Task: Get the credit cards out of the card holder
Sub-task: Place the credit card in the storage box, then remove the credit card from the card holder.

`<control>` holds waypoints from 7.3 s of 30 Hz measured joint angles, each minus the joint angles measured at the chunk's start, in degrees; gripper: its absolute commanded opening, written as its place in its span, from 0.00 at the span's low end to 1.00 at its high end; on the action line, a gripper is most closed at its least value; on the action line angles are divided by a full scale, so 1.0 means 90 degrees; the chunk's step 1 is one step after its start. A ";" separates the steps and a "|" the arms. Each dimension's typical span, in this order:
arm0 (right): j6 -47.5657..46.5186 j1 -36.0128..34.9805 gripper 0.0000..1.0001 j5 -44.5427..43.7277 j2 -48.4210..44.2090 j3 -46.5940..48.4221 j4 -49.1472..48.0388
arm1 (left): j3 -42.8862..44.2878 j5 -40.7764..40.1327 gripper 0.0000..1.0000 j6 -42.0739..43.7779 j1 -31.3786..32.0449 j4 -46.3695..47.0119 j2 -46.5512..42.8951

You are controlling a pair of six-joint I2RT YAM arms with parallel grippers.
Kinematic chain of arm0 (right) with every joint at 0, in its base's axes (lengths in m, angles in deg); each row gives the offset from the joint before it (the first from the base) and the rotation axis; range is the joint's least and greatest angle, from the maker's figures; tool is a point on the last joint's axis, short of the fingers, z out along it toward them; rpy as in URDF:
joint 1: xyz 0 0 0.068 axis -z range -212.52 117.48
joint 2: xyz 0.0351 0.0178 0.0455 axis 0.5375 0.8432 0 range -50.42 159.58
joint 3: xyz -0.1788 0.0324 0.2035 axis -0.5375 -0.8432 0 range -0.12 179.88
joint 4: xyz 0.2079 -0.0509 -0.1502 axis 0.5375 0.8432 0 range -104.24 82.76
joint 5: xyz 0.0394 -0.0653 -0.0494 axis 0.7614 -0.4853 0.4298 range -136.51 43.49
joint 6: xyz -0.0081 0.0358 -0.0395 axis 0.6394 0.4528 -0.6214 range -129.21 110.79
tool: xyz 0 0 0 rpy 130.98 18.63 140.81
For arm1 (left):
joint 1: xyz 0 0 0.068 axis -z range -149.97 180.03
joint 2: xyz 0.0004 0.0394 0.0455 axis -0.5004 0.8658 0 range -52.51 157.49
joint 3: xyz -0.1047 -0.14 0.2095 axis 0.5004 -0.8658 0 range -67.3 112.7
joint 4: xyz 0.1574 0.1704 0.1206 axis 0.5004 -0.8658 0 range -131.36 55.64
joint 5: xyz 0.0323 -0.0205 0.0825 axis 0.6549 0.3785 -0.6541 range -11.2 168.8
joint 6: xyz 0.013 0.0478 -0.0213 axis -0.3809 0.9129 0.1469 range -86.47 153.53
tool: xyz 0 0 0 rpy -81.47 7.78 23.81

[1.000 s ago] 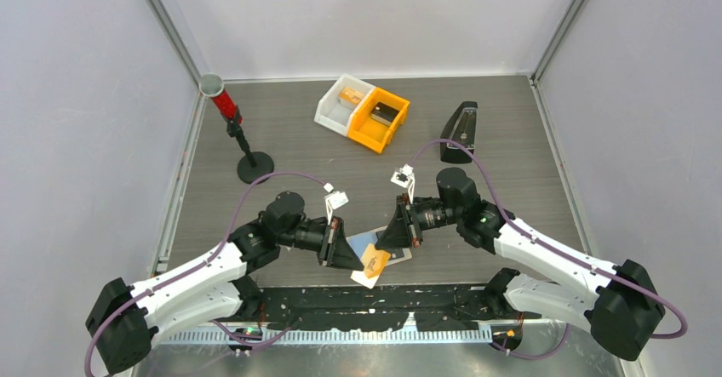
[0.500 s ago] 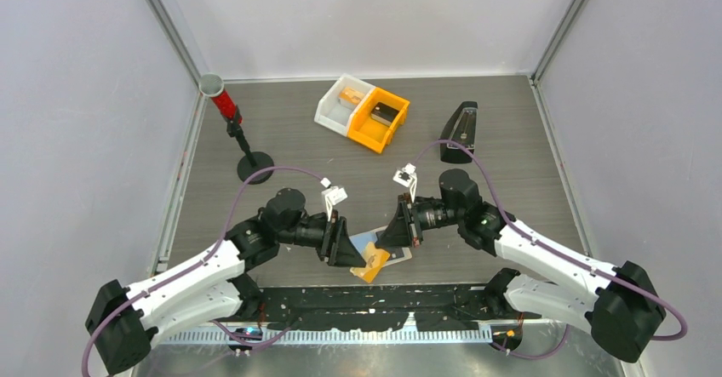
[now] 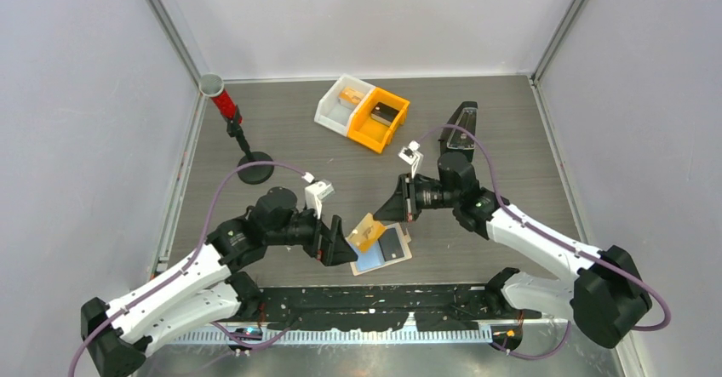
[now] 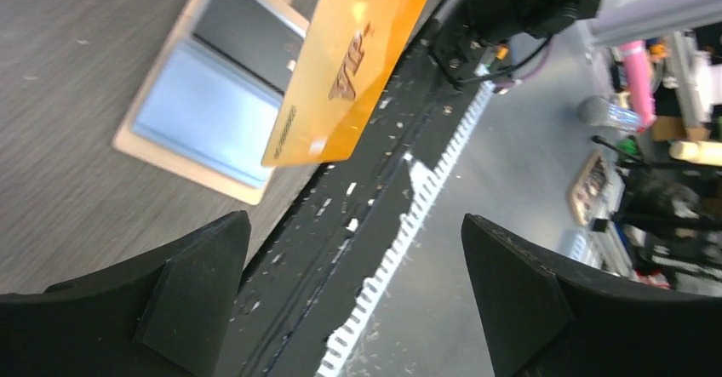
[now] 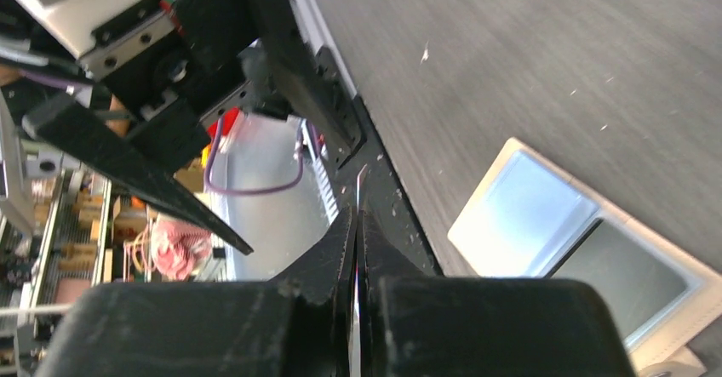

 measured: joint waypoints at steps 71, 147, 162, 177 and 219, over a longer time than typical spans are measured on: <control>0.3410 0.0629 0.05 -0.7645 0.7720 0.7142 -0.1617 | -0.0090 -0.4954 0.99 0.0141 0.0000 -0.2144 -0.2480; 0.0061 0.0430 0.50 -0.5428 0.2137 0.2671 0.0899 | 0.0202 -0.4206 0.92 -0.0435 0.0000 -0.2295 -0.2149; 0.0085 -0.1209 0.49 -0.4398 0.0153 -0.0153 0.1841 | -0.0600 -0.2647 0.82 -0.1467 0.0000 -0.0532 -0.1056; 0.0401 -0.1503 0.49 -0.4337 0.0512 -0.0440 0.1826 | -0.1207 -0.1936 0.79 -0.1858 0.0000 0.1350 0.0423; 0.0872 -0.1426 0.35 -0.4631 0.0629 -0.1280 0.0991 | -0.0585 -0.0855 0.44 -0.2055 0.0000 0.3993 0.4129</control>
